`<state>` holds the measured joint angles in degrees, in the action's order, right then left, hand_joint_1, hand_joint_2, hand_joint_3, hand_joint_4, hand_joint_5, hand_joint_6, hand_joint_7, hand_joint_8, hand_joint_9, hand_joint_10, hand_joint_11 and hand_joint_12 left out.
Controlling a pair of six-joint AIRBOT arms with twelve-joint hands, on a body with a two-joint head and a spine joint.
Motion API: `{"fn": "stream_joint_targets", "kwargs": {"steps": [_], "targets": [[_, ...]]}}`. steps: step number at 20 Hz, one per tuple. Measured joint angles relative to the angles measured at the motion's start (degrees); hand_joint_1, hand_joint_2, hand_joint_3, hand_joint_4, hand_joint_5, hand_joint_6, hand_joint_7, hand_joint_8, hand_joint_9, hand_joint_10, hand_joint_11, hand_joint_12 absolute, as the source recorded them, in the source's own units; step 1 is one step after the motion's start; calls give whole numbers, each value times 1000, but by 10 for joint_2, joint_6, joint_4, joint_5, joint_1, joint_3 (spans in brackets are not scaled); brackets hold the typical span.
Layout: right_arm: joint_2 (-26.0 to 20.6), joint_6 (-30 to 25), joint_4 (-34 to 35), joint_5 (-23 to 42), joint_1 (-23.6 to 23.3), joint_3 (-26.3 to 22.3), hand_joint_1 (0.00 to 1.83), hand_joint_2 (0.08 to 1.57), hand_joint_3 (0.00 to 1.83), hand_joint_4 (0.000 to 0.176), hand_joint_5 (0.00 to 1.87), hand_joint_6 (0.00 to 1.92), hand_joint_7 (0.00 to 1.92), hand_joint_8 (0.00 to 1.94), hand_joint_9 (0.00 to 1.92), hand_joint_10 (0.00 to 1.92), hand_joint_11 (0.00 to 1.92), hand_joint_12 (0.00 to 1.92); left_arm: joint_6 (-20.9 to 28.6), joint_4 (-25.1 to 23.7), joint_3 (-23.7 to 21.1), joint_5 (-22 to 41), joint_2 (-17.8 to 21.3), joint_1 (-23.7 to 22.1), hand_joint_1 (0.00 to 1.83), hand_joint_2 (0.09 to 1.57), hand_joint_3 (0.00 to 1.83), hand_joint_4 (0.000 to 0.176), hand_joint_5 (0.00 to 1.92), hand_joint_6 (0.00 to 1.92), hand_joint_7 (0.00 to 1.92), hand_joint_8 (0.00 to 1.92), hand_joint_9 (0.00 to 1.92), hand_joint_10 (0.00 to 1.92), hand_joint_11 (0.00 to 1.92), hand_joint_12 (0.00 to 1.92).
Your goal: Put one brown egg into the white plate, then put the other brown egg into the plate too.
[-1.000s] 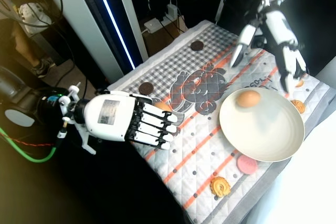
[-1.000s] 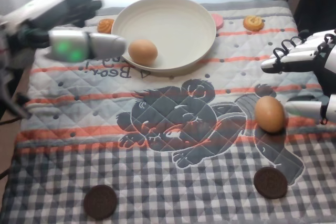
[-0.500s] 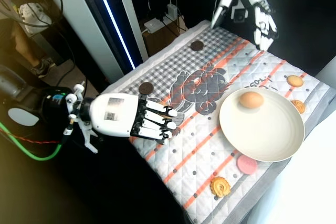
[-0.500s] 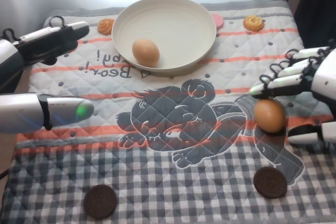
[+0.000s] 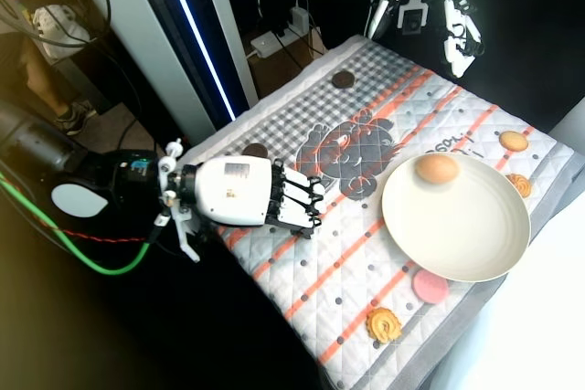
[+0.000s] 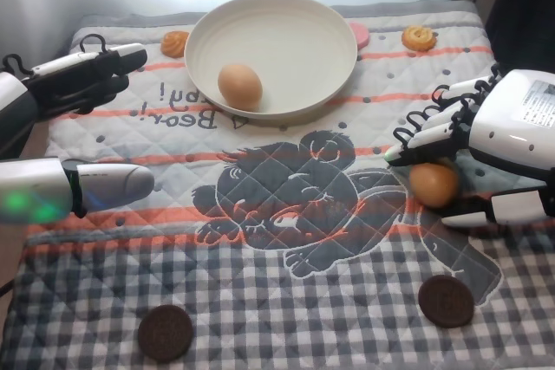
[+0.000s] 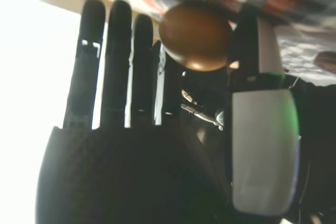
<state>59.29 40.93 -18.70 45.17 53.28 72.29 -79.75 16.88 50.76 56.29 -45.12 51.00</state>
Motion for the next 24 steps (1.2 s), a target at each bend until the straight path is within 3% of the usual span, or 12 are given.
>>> {"fn": "stream_joint_targets", "kwargs": {"steps": [1,2,4,11,12,14,15,16,19,21,22,24], "targets": [[0,-1,1,0,0,0,1087,1018,1,0,817,7,929,36,1049,114,657,1208,1,0,0,1,0,0,674,866,1,169,257,1,348,0,374,1,0,1076],[0,-2,6,6,0,0,1272,1098,4,0,951,616,1035,1030,1038,591,811,1361,2,0,1,0,0,0,673,871,3,162,258,1,344,0,372,1,0,1074],[0,-1,6,8,-2,1,1246,1109,0,0,993,781,1018,1098,1071,692,912,1250,3,2,1,2,0,3,665,875,4,165,249,0,342,0,368,0,0,1075],[3,-3,5,11,-2,7,1232,1092,0,5,1019,849,1060,937,1199,433,972,1085,16,3,3,1,0,6,681,867,0,160,256,1,349,1,383,4,0,1116],[4,-4,5,12,-2,9,1381,1081,0,0,992,796,1023,803,1060,1104,983,1098,16,3,3,1,0,6,688,867,0,166,258,1,355,3,392,6,0,1154],[6,-5,5,12,-4,13,1384,1098,0,0,944,818,986,896,1028,1188,987,1127,16,5,7,1,-2,6,695,863,0,169,259,0,359,2,395,5,0,1190],[6,-5,1,8,-9,14,1270,1095,1,0,986,847,1051,950,1076,898,991,1144,16,5,7,0,-2,6,691,869,1,164,261,1,358,1,391,3,0,1175],[6,-2,-1,7,-10,14,1270,1095,1,0,986,847,1051,950,1076,898,991,1144,16,5,7,-1,-2,6,691,869,1,164,261,1,358,1,391,3,0,1175],[12,3,-10,-10,-39,25,1245,1084,0,0,1019,821,1093,914,1180,506,976,951,16,6,8,-1,-4,6,704,860,0,174,260,0,360,1,392,2,0,1121],[25,3,-8,-11,-68,42,1263,1082,0,0,1050,698,1087,991,1208,498,988,976,16,6,8,-1,-4,6,705,859,0,173,259,0,359,0,388,0,0,1100],[38,3,-7,-9,-92,57,1270,1046,0,0,1110,652,1190,772,1273,504,1030,983,16,5,8,0,-4,6,724,852,0,176,263,1,361,1,386,1,0,1071],[59,3,-5,-7,-121,79,1283,1067,7,0,1199,332,1065,1105,1150,973,1018,1276,16,5,10,-1,-5,6,739,847,0,172,267,0,366,1,396,3,0,1024]]}}
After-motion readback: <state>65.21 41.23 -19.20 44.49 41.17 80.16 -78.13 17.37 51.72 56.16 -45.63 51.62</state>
